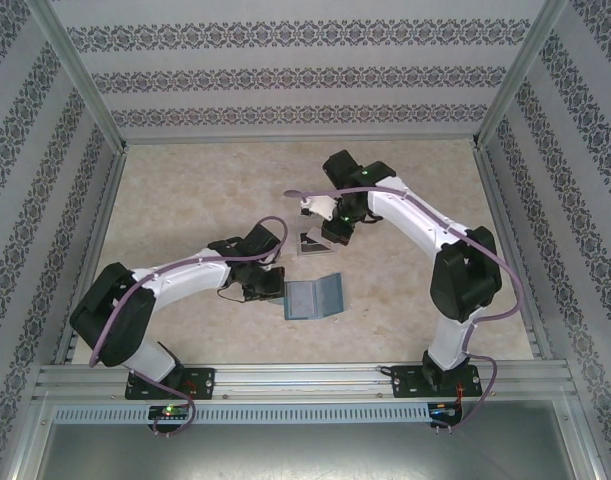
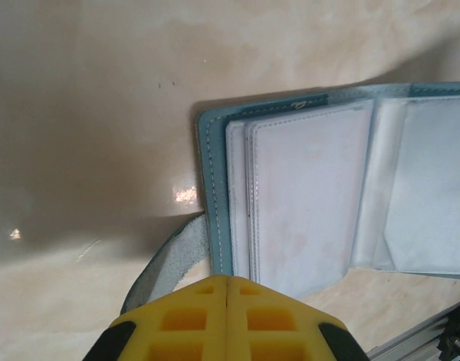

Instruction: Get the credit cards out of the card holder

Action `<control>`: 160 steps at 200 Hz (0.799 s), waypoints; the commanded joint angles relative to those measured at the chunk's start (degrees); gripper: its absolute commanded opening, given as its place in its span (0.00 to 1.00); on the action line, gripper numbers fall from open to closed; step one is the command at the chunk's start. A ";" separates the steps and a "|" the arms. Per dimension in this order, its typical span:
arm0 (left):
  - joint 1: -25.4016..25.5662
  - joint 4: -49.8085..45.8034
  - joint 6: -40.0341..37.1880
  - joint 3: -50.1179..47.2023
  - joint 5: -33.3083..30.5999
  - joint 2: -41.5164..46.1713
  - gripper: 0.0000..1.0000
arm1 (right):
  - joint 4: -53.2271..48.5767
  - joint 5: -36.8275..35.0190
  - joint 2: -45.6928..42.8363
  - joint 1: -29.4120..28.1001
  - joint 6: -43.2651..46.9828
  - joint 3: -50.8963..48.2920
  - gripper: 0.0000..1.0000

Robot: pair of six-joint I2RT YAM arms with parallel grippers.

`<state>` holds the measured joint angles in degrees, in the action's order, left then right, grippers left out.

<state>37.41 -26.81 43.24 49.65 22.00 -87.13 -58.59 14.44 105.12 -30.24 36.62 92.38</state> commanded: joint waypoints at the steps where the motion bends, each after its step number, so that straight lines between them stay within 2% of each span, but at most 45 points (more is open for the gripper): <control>1: -1.06 -1.59 -0.91 -1.46 -0.75 2.76 0.00 | -5.14 -2.11 2.23 -0.08 9.93 4.44 0.00; 82: -1.98 -0.78 0.88 -3.79 -0.44 4.58 0.00 | -16.53 -4.15 16.24 0.19 18.23 26.01 0.00; 160: -2.94 -1.39 1.05 -3.24 -0.78 3.63 0.00 | -19.87 -5.27 24.50 0.36 21.96 36.38 0.00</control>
<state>35.57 -26.63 43.75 45.80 21.98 -83.72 -75.42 9.96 127.09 -30.20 55.96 125.64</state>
